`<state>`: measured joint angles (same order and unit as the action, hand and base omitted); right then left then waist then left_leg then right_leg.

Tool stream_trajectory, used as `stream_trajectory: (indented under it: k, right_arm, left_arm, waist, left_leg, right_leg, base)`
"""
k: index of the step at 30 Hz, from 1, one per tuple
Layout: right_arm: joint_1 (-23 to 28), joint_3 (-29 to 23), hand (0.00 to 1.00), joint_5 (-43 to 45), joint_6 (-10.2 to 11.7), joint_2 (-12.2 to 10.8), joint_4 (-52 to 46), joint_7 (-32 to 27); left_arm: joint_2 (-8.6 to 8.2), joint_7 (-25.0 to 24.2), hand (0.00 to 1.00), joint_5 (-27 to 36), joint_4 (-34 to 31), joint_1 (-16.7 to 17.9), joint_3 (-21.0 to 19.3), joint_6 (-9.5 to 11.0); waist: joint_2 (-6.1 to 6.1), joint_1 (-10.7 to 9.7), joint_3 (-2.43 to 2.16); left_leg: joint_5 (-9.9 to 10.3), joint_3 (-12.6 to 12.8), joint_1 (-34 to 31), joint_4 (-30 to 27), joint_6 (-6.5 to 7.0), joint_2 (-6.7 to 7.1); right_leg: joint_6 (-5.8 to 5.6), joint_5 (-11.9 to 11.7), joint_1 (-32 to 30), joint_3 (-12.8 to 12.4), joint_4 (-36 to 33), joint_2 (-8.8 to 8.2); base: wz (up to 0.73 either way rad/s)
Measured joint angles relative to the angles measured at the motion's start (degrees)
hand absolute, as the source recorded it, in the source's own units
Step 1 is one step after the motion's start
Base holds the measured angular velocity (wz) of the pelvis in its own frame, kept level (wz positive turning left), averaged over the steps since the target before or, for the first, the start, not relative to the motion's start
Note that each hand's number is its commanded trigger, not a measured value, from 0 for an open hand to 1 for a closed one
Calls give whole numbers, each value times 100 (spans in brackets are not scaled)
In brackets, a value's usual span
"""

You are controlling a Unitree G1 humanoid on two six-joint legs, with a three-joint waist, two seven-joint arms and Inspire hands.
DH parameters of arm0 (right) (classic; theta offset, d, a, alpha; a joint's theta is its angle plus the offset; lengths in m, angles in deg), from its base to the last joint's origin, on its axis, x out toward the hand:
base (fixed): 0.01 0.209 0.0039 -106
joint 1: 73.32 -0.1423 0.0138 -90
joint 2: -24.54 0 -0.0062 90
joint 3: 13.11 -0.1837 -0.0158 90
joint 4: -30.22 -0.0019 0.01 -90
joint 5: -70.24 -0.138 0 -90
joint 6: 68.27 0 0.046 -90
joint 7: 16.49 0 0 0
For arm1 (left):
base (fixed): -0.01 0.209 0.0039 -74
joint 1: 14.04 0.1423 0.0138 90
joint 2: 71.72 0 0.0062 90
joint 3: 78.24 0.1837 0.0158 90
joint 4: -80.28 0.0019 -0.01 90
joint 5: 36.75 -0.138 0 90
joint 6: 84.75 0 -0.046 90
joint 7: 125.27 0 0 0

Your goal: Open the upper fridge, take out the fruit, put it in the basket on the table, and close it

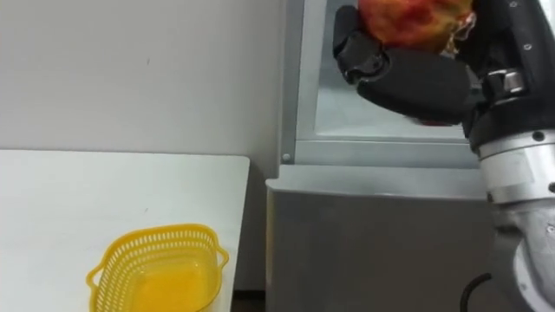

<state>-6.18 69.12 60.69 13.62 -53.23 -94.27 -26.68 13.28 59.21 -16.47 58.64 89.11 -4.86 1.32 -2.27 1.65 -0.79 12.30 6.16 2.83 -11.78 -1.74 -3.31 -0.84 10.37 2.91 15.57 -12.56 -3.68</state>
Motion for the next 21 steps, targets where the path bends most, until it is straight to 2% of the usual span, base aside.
stream_trajectory:
  k: [6,12,14,17,21]
  right_arm:
    - [14,-4,100,1152,386,0,-292,-45]
    - [35,270,100,1717,682,-50,-301,83]
    - [38,304,100,1813,754,-130,-301,158]
    - [37,373,100,2116,862,-134,-303,212]
    - [38,707,100,2532,910,-135,-316,310]
  left_arm:
    - [4,-79,0,-184,82,-40,3,78]
    - [12,-306,0,-186,447,-113,143,199]
    - [11,-385,0,-185,493,-168,196,200]
    - [15,-468,0,-199,553,-259,226,223]
    - [19,-515,0,-238,612,-343,263,281]
  waist:
    - [-43,-31,2]
    - [-144,60,63]
    - [-174,68,55]
    - [-191,182,49]
    - [-204,269,40]
  left_leg:
    - [1,1,32,14,-2,-13]
    - [-3,-1,60,27,-13,-21]
    - [-3,-2,51,27,-13,-21]
    - [-3,-21,22,29,-12,-18]
    - [-6,-34,22,21,-15,-20]
  right_leg:
    - [16,-10,14,-44,-15,22]
    - [39,-25,8,-129,2,59]
    - [38,-25,7,-124,16,59]
    - [30,-33,10,-103,61,61]
    - [29,-34,7,-64,79,64]
  base:
    - [-3]
    - [-6]
    - [0]
    - [2]
    - [1]
